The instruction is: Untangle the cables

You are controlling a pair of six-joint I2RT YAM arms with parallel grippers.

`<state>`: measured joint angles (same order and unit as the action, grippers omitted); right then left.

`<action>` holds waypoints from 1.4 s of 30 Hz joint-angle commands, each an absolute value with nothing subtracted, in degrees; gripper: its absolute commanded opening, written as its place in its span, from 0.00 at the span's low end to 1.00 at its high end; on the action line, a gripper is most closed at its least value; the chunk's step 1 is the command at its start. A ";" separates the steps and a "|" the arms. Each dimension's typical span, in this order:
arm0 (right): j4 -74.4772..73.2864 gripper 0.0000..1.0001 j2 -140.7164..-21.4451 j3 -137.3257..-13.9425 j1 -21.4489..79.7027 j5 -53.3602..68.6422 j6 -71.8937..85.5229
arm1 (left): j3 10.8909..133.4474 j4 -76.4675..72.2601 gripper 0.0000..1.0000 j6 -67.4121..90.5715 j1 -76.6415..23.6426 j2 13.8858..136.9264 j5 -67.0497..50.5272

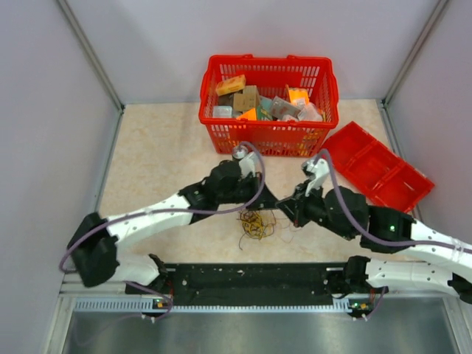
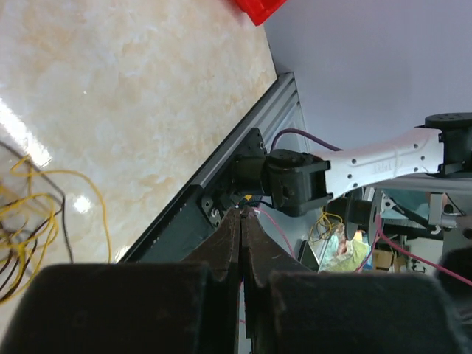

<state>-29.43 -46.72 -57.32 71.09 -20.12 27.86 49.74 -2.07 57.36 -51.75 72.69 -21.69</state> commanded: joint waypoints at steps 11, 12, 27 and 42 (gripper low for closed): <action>-51.15 0.00 -32.07 -49.31 67.34 -38.77 47.11 | 52.30 -0.28 0.83 48.88 -54.32 75.34 -13.12; -51.15 0.00 -33.30 -49.22 64.80 -37.28 46.76 | 52.03 3.56 0.94 47.30 -54.23 72.80 -11.09; -38.41 0.04 -58.34 -39.20 31.12 -4.68 37.71 | 42.63 18.54 0.96 44.47 -53.79 42.01 2.90; -43.50 0.99 -58.44 -38.84 30.76 -6.57 42.26 | 42.54 14.24 0.95 43.16 -53.79 46.05 -2.02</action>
<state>-42.19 -57.04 -38.61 31.33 -1.50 38.48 42.50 17.96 44.69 -53.89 45.47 -0.10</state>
